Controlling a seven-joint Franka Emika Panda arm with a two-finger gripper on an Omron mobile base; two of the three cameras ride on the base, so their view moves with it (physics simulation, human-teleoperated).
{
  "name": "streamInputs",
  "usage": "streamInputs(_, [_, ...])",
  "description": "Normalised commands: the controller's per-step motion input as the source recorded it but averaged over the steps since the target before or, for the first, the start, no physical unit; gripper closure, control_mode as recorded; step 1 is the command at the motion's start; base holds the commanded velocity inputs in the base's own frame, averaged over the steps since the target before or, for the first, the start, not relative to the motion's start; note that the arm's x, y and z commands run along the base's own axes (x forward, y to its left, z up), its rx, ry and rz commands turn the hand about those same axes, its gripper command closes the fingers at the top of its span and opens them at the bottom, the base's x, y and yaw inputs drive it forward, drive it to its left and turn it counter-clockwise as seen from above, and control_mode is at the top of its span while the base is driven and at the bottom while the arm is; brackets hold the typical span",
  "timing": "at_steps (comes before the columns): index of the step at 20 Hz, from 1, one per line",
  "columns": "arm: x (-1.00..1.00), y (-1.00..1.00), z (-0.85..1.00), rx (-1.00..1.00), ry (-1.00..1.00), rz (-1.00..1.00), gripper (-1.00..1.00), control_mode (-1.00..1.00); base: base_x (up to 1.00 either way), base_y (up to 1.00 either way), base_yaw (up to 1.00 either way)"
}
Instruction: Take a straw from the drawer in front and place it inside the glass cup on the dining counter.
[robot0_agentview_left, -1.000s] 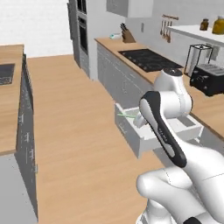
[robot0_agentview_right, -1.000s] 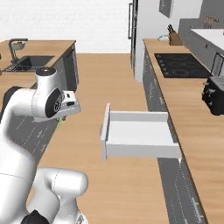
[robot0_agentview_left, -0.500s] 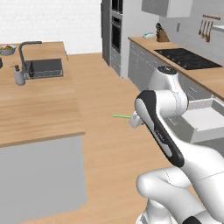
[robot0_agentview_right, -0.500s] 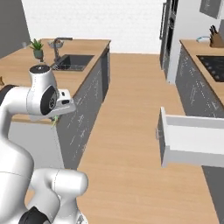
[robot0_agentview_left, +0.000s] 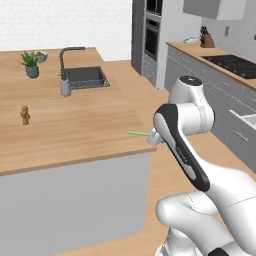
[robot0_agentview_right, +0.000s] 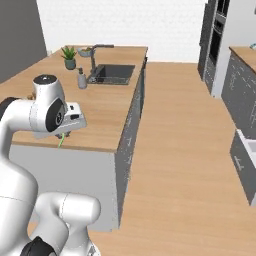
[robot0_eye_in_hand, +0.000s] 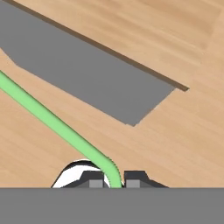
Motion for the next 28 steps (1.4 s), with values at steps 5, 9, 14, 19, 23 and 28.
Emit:
streamInputs(5, [0.0, 0.0, 0.0, 0.0, 0.0, 0.0, 1.0, 1.0, 0.03, 1.0, 0.0])
streamInputs(9, [0.0, 0.0, 0.0, 0.0, 0.0, 0.0, 1.0, 1.0, 0.0, 1.0, -0.01])
streamInputs(14, [0.0, 0.0, 0.0, 0.0, 0.0, 0.0, 1.0, 1.0, 0.0, 1.0, -0.02])
streamInputs(19, [0.0, 0.0, 0.0, 0.0, 0.0, 0.0, 1.0, 1.0, 0.0, 1.0, -0.04])
streamInputs(23, [0.0, 0.0, 0.0, 0.0, 0.0, 0.0, 1.0, 1.0, 0.0, 1.0, -0.06])
streamInputs(28, [0.0, 0.0, 0.0, 0.0, 0.0, 0.0, 1.0, 1.0, 0.01, 1.0, -0.09])
